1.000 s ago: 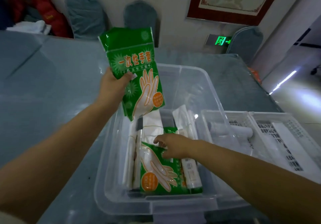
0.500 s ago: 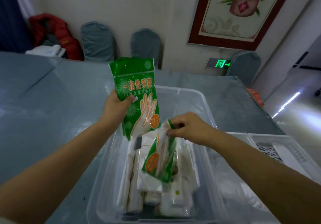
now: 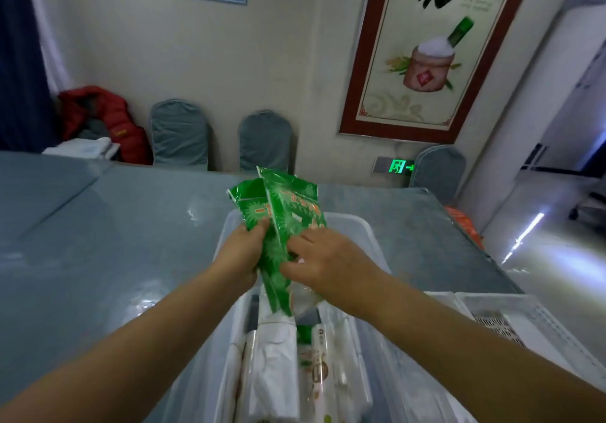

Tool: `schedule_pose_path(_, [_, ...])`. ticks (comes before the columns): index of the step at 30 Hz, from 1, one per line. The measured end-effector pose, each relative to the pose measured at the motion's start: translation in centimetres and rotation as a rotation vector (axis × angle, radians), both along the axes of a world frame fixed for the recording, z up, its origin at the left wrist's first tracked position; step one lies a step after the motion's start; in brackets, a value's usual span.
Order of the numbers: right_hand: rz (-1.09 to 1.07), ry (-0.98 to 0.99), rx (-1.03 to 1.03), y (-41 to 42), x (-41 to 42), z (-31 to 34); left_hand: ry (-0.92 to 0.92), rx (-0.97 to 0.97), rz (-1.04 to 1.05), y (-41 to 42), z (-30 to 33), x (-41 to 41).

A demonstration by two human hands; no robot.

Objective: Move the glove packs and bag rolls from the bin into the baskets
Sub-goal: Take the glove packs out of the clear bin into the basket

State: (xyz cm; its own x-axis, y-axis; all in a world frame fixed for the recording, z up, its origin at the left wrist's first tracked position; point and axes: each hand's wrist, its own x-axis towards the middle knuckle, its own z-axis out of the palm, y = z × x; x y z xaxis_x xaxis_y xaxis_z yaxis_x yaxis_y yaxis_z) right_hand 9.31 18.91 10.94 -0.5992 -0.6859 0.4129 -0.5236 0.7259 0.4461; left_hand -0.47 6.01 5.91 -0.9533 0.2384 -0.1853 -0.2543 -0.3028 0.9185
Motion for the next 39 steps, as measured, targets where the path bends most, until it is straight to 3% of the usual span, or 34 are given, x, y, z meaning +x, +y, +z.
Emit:
schedule_pose_path(6, [-0.003,-0.089,-0.069,0.1,0.7,-3.1,-0.11,0.164,-0.155,0.8,-0.4,0.3])
schedule_pose_path(9, [0.005,-0.107,-0.072,0.8,0.9,-3.7,-0.063,0.243,-0.261,1.2,-0.2,0.9])
schedule_pose_path(13, [0.038,-0.154,-0.16,2.5,1.4,-4.5,0.06,0.085,-0.137,2.5,0.3,1.8])
schedule_pose_path(16, [0.002,-0.09,-0.379,4.8,1.3,-4.2,0.103,0.077,-0.045,4.0,1.2,2.0])
schedule_pose_path(20, [-0.235,0.008,-0.976,10.1,0.5,-2.7,0.202,0.111,0.015,6.7,3.4,2.3])
schedule_pose_path(22, [-0.269,-0.183,-1.316,13.2,0.0,-2.2,0.24,0.127,-0.008,8.9,4.5,2.8])
schedule_pose_path(24, [-0.167,-0.47,-1.643,16.2,-0.4,-1.7,0.23,0.145,-0.032,11.7,5.2,3.5])
schedule_pose_path(27, [-0.015,-0.845,-1.934,21.8,-0.4,-1.5,0.191,0.155,-0.049,17.1,5.4,4.7])
schedule_pose_path(30, [0.02,-1.07,-1.961,28.0,0.4,-2.6,0.131,0.121,-0.068,23.3,4.8,5.8])
schedule_pose_path(39, [-0.138,-1.255,-2.054,41.5,2.6,-9.8,-0.084,-0.118,-0.158,37.0,-0.3,7.6])
